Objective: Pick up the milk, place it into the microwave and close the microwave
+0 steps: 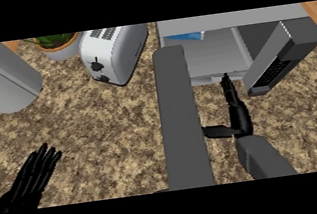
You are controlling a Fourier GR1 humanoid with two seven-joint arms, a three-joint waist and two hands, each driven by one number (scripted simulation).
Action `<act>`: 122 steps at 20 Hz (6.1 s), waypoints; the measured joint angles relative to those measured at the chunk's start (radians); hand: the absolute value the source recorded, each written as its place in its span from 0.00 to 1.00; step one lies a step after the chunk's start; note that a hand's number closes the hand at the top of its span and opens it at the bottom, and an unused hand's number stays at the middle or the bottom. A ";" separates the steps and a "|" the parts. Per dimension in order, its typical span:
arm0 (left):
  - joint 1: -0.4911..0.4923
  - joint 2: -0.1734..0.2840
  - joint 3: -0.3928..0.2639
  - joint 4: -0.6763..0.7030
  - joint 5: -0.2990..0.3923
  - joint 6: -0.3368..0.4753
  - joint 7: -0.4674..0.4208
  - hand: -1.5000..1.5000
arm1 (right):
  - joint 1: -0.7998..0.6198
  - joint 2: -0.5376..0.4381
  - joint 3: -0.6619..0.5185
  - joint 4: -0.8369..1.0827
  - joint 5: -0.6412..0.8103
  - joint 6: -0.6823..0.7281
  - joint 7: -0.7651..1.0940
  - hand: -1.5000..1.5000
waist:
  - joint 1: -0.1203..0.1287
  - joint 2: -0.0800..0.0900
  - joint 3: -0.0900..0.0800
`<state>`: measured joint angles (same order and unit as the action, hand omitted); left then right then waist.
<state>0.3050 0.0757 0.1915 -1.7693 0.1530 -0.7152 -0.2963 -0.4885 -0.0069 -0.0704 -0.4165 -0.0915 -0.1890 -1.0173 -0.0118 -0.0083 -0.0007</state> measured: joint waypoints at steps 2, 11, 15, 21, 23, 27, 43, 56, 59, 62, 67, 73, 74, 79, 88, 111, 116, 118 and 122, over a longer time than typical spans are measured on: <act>-0.003 -0.005 -0.026 -0.004 -0.031 -0.004 -0.003 1.00 | 0.073 -0.002 0.022 -0.074 0.004 0.008 0.001 0.00 | -0.006 -0.001 0.000; -0.087 -0.052 -0.164 0.003 -0.189 0.068 0.021 1.00 | 0.414 -0.044 0.095 -0.498 -0.060 0.123 0.064 1.00 | -0.015 0.000 -0.001; -0.163 -0.063 -0.214 0.045 -0.250 0.110 0.043 1.00 | 0.562 -0.074 0.110 -0.705 -0.099 0.162 0.126 0.00 | -0.011 0.003 -0.001; -0.332 -0.072 -0.340 0.192 -0.336 0.253 0.041 1.00 | 0.698 -0.132 0.072 -0.893 -0.175 0.220 0.179 0.00 | -0.010 0.007 0.000; -0.390 -0.074 -0.372 0.239 -0.341 0.281 0.051 1.00 | 0.727 -0.162 0.051 -0.946 -0.193 0.235 0.205 0.00 | -0.008 0.007 0.000; -0.488 -0.073 -0.476 0.362 -0.382 0.386 -0.003 1.00 | 0.766 -0.202 0.025 -1.011 -0.195 0.243 0.221 0.00 | -0.009 0.009 0.000; -0.851 -0.068 -1.016 0.772 -0.095 0.812 0.096 0.00 | 0.804 -0.288 0.024 -1.322 -0.262 0.317 0.381 0.00 | -0.072 0.019 -0.002; -1.036 -0.071 -1.088 0.793 0.231 0.960 0.018 1.00 | 0.727 -0.366 0.070 -1.454 -0.315 0.420 0.477 0.00 | -0.197 0.048 -0.005; -1.082 -0.073 -1.081 0.807 0.283 0.983 0.002 1.00 | 0.713 -0.377 0.077 -1.483 -0.327 0.431 0.497 0.00 | -0.228 0.054 -0.005; -1.132 -0.074 -1.073 0.829 0.320 1.005 -0.007 1.00 | 0.704 -0.391 0.073 -1.504 -0.339 0.441 0.510 0.00 | -0.264 0.059 -0.004; -1.207 -0.068 -1.054 0.880 0.380 1.031 -0.008 1.00 | 0.689 -0.412 0.072 -1.533 -0.370 0.458 0.542 0.00 | -0.305 0.070 -0.003; -1.296 -0.063 -1.022 0.929 0.433 1.065 -0.020 1.00 | 0.667 -0.445 0.063 -1.562 -0.404 0.480 0.577 0.00 | -0.350 0.081 -0.002; -1.307 -0.062 -1.020 0.939 0.441 1.069 -0.021 1.00 | 0.664 -0.451 0.059 -1.566 -0.411 0.482 0.583 0.00 | -0.355 0.083 -0.002; -1.344 -0.045 -1.007 0.987 0.476 1.100 -0.026 1.00 | 0.647 -0.474 0.046 -1.578 -0.440 0.495 0.606 0.00 | -0.384 0.093 -0.001; -1.347 -0.028 -0.977 0.997 0.556 1.150 -0.057 1.00 | 0.613 -0.523 0.011 -1.592 -0.477 0.508 0.645 0.00 | -0.419 0.096 -0.004; -1.334 -0.007 -0.998 0.973 0.636 1.271 -0.127 1.00 | 0.537 -0.611 -0.061 -1.579 -0.572 0.532 0.715 0.00 | -0.457 0.097 0.001; -1.337 -0.005 -1.004 0.970 0.646 1.287 -0.133 1.00 | 0.521 -0.622 -0.070 -1.575 -0.602 0.537 0.727 0.00 | -0.459 0.098 0.002; -1.343 -0.035 -0.982 0.985 0.663 1.330 -0.128 1.00 | 0.522 -0.625 -0.077 -1.573 -0.613 0.536 0.732 0.00 | -0.449 0.096 0.003; -1.365 -0.078 -0.960 1.016 0.687 1.372 -0.118 1.00 | 0.520 -0.633 -0.100 -1.567 -0.634 0.531 0.739 0.00 | -0.425 0.095 0.005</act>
<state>-1.0595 -0.0019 -0.7689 -0.7538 0.8404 0.6569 -0.4142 0.0317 -0.6399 -0.1705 -1.9840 -0.7254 0.3420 -0.2782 -0.4370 0.0870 0.0039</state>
